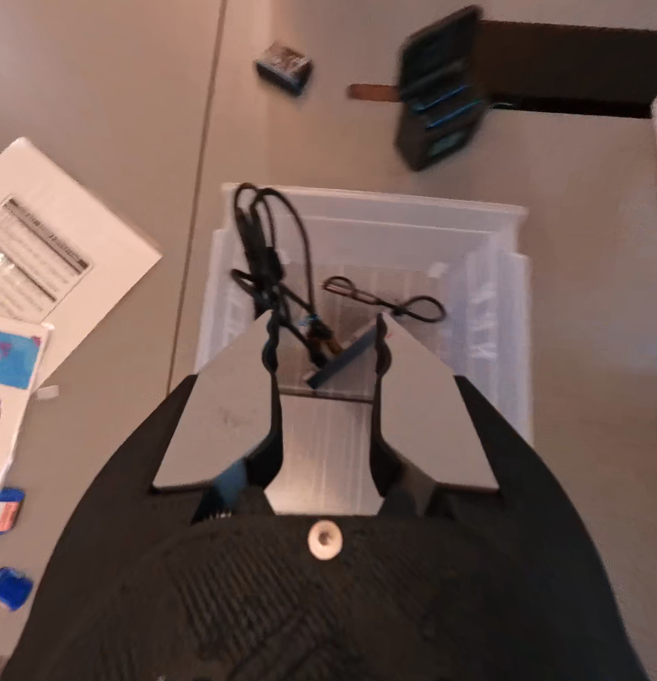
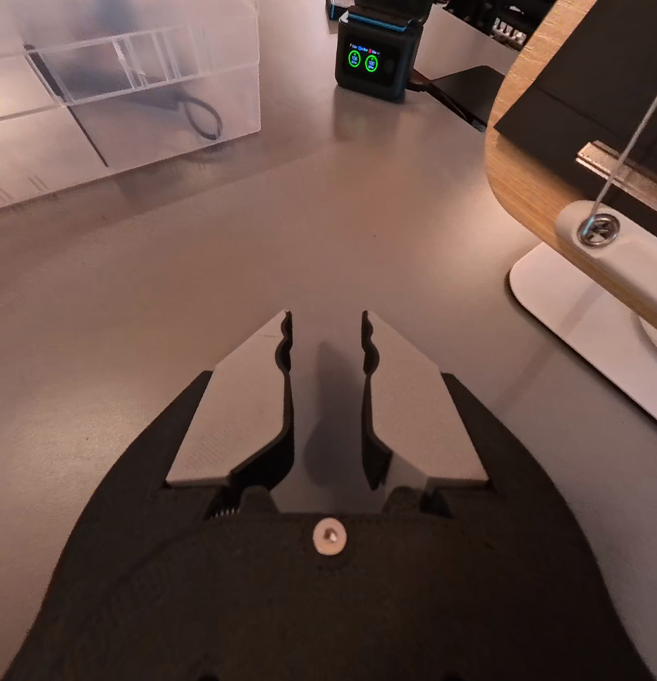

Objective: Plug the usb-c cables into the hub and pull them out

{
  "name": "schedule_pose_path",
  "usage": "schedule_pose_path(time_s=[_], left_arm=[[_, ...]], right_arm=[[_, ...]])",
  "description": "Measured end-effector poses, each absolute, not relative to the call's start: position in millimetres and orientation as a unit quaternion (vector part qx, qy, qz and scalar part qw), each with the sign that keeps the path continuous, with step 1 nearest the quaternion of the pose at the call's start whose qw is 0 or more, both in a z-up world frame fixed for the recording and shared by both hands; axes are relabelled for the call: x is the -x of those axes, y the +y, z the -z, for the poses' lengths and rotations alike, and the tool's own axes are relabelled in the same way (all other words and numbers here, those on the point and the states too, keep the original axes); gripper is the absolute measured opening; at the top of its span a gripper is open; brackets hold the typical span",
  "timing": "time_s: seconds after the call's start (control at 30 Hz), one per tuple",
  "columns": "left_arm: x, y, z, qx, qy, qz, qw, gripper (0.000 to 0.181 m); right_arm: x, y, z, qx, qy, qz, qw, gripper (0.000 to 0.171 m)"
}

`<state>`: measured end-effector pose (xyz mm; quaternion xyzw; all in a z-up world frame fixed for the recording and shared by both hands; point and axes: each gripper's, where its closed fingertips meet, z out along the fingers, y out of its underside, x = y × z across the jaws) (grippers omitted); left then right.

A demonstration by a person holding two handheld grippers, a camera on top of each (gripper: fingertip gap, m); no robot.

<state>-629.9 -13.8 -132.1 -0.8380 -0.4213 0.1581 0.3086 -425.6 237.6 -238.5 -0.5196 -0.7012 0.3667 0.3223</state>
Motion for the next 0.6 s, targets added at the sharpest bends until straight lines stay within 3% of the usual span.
schedule_pose_path(time_s=[0.1,0.2,0.27,0.33,0.47,0.6], left_arm=[[649,-16,156,0.825,-0.464,-0.133,0.292,0.063],[657,-17,181,0.854,-0.451,-0.137,0.218,0.065],[668,-25,188,0.870,-0.424,-0.188,0.164,0.052],[676,-30,191,0.877,-0.403,-0.221,0.138,0.018],[682,-17,183,0.879,-0.383,-0.225,0.172,0.007],[684,-5,139,0.865,-0.344,-0.271,0.244,0.000]], right_arm=[[425,234,241,0.515,-0.708,-0.362,0.319,0.035],[426,233,243,0.511,-0.716,-0.353,0.318,0.035],[426,231,244,0.509,-0.720,-0.350,0.316,0.036],[426,231,245,0.508,-0.722,-0.349,0.315,0.035],[425,231,242,0.506,-0.718,-0.356,0.319,0.033],[426,231,243,0.509,-0.718,-0.357,0.313,0.033]])
